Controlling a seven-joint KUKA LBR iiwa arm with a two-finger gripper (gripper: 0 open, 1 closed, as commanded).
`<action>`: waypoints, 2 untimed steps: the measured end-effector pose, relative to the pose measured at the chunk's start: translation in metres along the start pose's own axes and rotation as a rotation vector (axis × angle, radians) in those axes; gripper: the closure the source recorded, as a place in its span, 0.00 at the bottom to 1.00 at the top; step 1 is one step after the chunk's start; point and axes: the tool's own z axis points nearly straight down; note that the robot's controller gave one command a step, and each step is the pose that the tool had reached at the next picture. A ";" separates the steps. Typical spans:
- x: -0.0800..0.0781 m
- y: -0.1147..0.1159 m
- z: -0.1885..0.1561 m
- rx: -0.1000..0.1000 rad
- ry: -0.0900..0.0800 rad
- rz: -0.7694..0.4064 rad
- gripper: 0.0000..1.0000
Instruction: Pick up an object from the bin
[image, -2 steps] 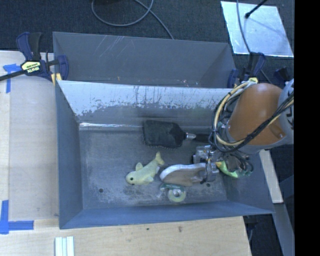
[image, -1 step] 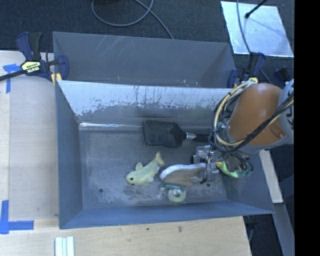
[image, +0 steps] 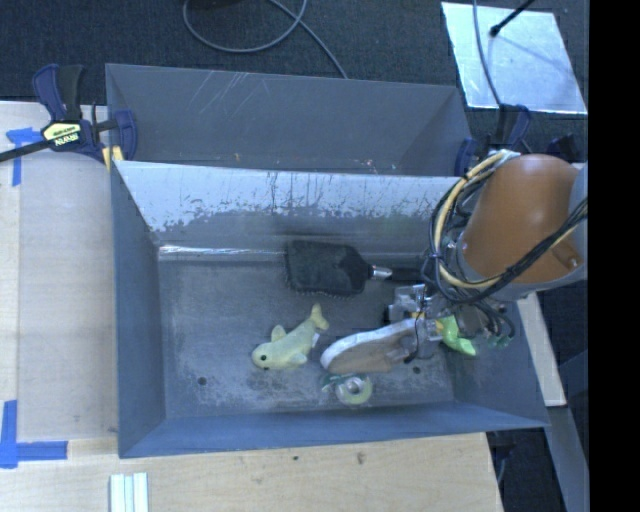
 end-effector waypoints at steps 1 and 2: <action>0.000 0.000 0.000 0.000 0.000 0.000 1.00; 0.002 0.008 -0.139 0.001 -0.003 0.060 1.00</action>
Offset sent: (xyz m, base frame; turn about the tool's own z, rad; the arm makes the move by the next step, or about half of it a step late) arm -0.0055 0.0080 0.1394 0.0605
